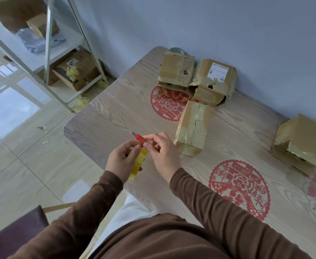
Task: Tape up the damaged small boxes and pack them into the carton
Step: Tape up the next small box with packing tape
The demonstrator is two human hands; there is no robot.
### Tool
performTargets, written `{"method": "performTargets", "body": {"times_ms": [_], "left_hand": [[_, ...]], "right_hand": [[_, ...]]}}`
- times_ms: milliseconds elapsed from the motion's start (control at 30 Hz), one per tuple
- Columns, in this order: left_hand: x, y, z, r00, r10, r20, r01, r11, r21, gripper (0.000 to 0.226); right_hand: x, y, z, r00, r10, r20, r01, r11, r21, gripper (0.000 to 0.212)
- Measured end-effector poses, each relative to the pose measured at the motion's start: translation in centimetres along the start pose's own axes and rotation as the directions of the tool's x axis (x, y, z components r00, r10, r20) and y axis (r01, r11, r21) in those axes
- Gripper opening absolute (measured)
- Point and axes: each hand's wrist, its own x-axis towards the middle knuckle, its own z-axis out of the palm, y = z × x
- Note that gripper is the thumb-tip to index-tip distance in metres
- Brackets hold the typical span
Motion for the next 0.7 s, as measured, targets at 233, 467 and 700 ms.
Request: {"method": "performTargets", "body": {"times_ms": [233,467,700], "left_hand": [[3.5,-2.6,-1.3,0.998,-0.047,-0.042,0.057,0.957,0.284,0.049],[6.8,-5.3,-0.6,0.994,0.070,-0.085,0.011,0.709,0.705,0.086],[7.7,-6.4,2.6,0.997,0.052,0.065,-0.083,0.698,0.711,0.091]], "right_hand": [[1.5,0.0,3.8,0.790,0.509,0.342,-0.591,0.483,0.646,0.030],[3.4,2.9,6.9,0.607,0.660,0.442,-0.786,0.418,0.456,0.041],[-3.0,4.8,2.8,0.799,0.566,0.203,-0.598,0.716,0.360,0.017]]}}
